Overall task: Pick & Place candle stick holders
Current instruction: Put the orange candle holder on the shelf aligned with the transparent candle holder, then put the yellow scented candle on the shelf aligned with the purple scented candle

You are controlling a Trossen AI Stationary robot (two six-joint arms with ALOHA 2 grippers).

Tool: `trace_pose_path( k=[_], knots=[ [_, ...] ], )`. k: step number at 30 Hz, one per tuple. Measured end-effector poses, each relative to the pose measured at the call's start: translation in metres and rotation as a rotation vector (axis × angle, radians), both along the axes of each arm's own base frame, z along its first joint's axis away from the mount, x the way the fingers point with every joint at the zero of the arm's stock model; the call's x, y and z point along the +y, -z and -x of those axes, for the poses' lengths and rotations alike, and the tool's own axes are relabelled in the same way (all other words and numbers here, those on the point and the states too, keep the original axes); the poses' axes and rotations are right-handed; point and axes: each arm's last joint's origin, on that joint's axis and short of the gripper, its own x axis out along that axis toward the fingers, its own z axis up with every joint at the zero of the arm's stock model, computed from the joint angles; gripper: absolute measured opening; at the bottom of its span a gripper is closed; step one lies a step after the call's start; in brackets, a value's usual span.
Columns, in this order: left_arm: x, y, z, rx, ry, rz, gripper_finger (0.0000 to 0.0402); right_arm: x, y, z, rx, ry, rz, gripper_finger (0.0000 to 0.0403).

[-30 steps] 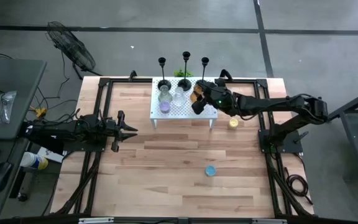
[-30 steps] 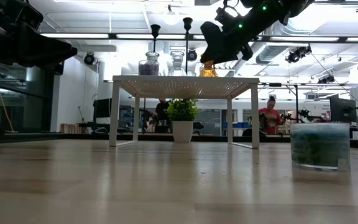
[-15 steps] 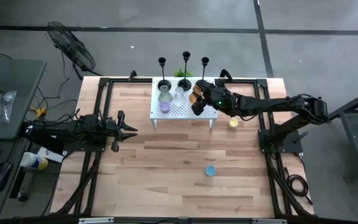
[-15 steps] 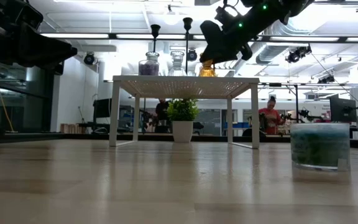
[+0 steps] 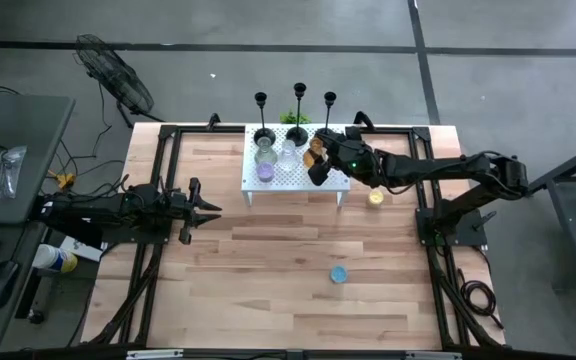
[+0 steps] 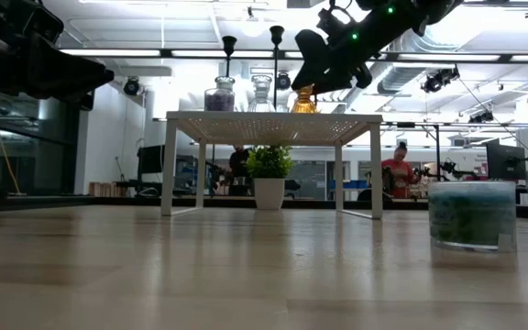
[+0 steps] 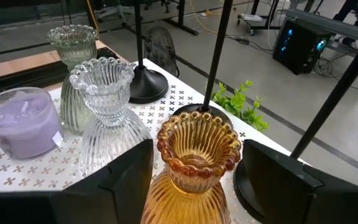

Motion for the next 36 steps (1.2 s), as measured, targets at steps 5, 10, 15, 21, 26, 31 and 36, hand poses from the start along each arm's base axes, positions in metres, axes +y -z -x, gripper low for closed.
trace_pose_path(
  k=[5,10,15,21,26,31,36],
  knots=[
    [0.000,0.000,0.000,0.000,0.000,0.000,0.0077,0.004,0.000,-0.001,0.001,-0.009,0.002,0.0248],
    [0.000,0.000,0.000,0.000,0.000,0.000,0.0077,0.010,0.000,-0.002,0.002,-0.027,0.004,0.0249],
    [0.000,0.000,0.000,0.000,0.000,0.000,0.0077,0.012,-0.003,0.000,0.004,-0.024,0.007,0.0249],
    [0.000,0.000,0.000,0.000,0.000,0.000,0.0077,0.012,-0.010,0.011,0.025,0.029,0.026,0.0249],
    [0.000,0.000,0.000,0.000,0.000,0.000,0.0077,0.020,-0.014,0.020,0.037,0.056,0.003,0.0249],
    [0.000,0.000,0.000,0.000,0.000,0.000,0.0077,0.030,-0.019,0.027,0.021,0.040,-0.035,0.0249],
    [0.000,0.000,0.000,0.000,0.000,0.000,0.0077,0.041,-0.020,0.028,0.013,-0.002,-0.064,0.0248]
  ],
)
